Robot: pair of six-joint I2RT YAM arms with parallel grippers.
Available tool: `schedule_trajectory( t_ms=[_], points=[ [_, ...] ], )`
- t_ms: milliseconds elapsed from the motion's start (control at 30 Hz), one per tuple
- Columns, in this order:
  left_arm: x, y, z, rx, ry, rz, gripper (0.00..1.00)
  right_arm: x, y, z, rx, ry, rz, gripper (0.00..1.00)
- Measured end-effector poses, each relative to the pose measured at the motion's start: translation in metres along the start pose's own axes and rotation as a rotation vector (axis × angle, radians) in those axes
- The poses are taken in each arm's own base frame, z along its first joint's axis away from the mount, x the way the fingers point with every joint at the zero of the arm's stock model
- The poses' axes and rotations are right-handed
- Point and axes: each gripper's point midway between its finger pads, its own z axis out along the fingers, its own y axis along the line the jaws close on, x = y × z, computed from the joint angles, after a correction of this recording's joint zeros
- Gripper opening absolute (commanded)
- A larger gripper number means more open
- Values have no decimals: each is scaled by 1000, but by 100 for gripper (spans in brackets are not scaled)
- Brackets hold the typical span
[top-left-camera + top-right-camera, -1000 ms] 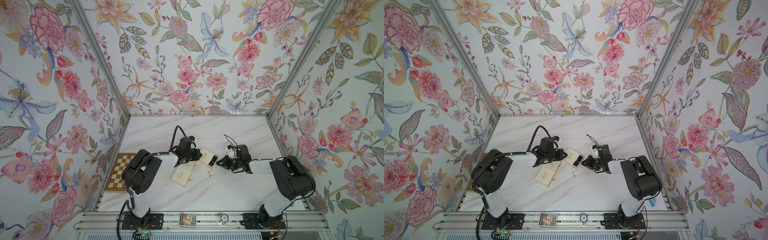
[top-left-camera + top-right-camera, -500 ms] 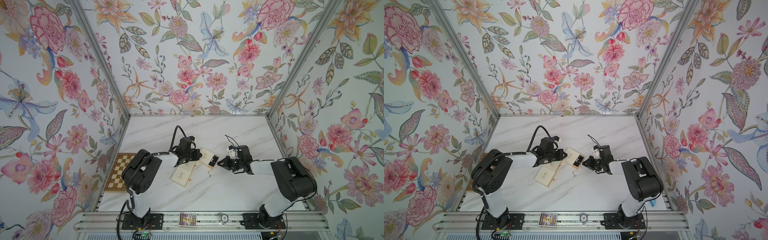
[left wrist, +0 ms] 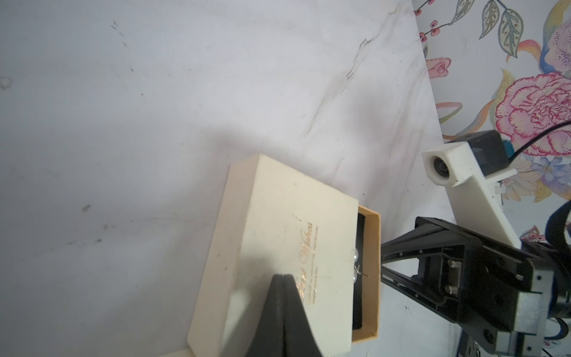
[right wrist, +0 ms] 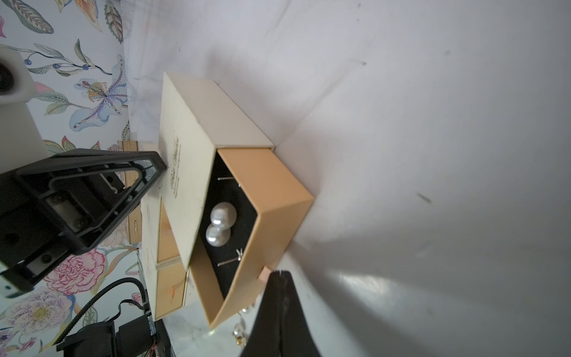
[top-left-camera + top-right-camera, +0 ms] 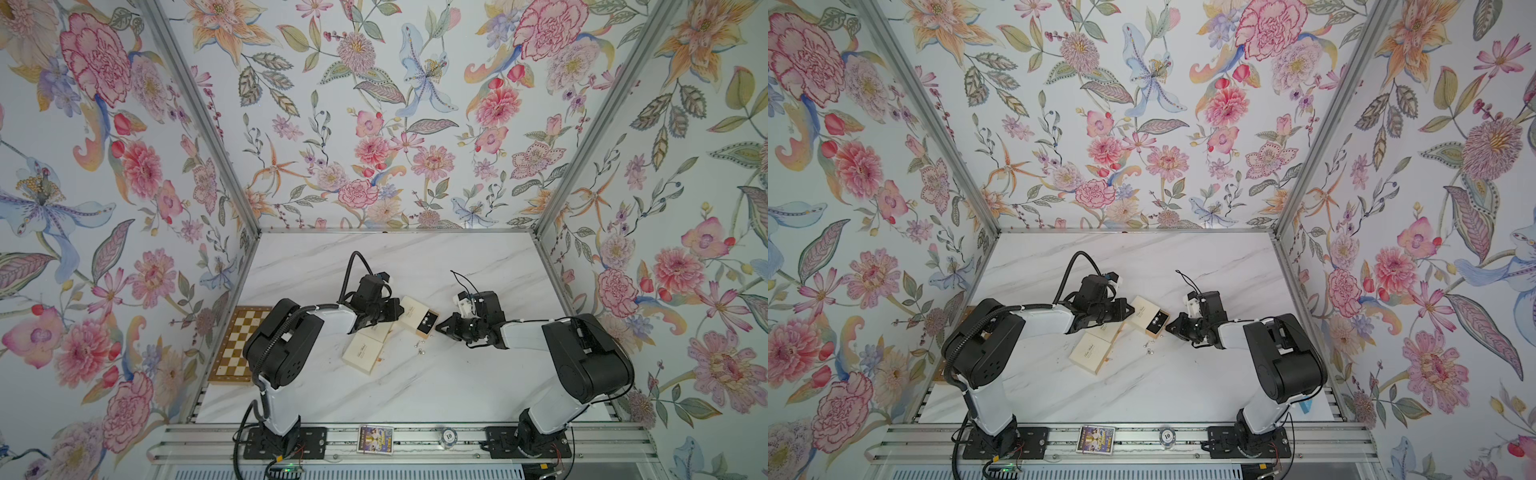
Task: Take out the earrings from the drawer-style jewelry box
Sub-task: Open the drawer in the jewelry box.
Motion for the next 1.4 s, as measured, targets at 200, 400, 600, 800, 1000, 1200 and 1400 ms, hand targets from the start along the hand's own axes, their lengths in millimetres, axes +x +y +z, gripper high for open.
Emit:
schedule_trajectory(
  t_ms=[200,400,600,800,1000,1200,1400],
  points=[
    [0,0,0,1,0,0,0,1,-1,0,4,3,-5,0],
    [0,0,0,0,0,0,0,2,-2,0,8,6,-10,0],
    [0,0,0,0,0,0,0,2,-2,-2,14,6,-14,0],
    [0,0,0,1,0,0,0,3,-3,-2,16,8,-14,0],
    [0,0,0,0,0,0,0,2,-2,-4,20,5,-15,0],
    [0,0,0,0,0,0,0,1,-4,-8,33,-4,-14,0],
    [0,0,0,1,0,0,0,2,-5,-9,42,-2,-13,5]
  ],
)
